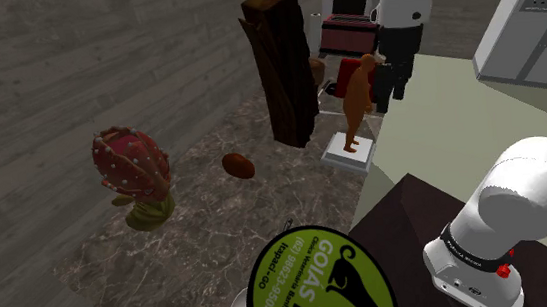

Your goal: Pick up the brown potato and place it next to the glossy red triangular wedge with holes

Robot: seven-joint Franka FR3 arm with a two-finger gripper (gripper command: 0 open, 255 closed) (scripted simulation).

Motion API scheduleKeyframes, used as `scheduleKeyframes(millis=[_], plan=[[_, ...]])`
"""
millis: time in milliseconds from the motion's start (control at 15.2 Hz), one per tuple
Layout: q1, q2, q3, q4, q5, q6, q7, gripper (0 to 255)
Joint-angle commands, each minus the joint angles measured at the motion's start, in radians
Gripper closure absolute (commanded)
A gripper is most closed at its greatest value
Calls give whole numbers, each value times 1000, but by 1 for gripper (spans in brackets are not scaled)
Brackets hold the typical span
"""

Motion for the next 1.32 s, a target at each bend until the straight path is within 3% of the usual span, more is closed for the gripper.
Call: scheduleKeyframes(millis=[0,660,1254], plan=[[0,0,0,0,0,0,0,0],[44,283,190,67,-26,275,124,0],[61,608,339,236,-183,439,294,0]])
